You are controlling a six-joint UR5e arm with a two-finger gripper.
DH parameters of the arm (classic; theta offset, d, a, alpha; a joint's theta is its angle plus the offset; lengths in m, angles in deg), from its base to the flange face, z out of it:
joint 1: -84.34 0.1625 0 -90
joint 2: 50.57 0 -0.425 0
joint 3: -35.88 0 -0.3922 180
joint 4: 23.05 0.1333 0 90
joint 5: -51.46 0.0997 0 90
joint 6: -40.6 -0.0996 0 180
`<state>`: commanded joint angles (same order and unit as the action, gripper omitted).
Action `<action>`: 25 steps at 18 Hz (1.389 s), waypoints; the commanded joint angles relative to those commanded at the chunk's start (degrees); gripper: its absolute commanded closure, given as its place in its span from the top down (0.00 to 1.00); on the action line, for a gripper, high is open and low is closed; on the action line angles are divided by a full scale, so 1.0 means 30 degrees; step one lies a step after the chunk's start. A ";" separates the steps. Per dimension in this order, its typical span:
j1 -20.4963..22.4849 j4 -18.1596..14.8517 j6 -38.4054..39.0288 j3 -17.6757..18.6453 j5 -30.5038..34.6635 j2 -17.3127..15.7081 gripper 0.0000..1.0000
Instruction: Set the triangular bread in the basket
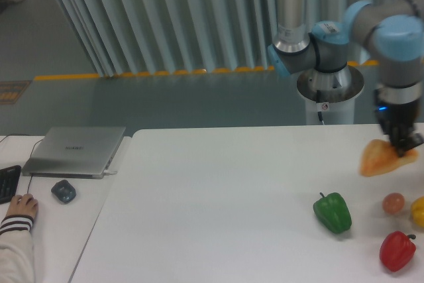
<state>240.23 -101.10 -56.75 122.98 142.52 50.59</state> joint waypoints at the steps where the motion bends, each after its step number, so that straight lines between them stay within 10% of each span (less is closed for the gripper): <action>1: 0.0762 -0.0029 -0.1200 -0.0058 -0.0058 0.0030 0.00; 12: 0.5835 0.1084 -1.0231 0.0204 0.0497 0.1171 0.00; 16: 0.6540 0.1113 -1.1405 0.0321 0.0616 0.1436 1.00; 25: 0.5607 0.1377 -1.1233 0.0703 0.0177 0.1114 1.00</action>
<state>257.05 -96.97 -90.45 125.09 143.05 53.93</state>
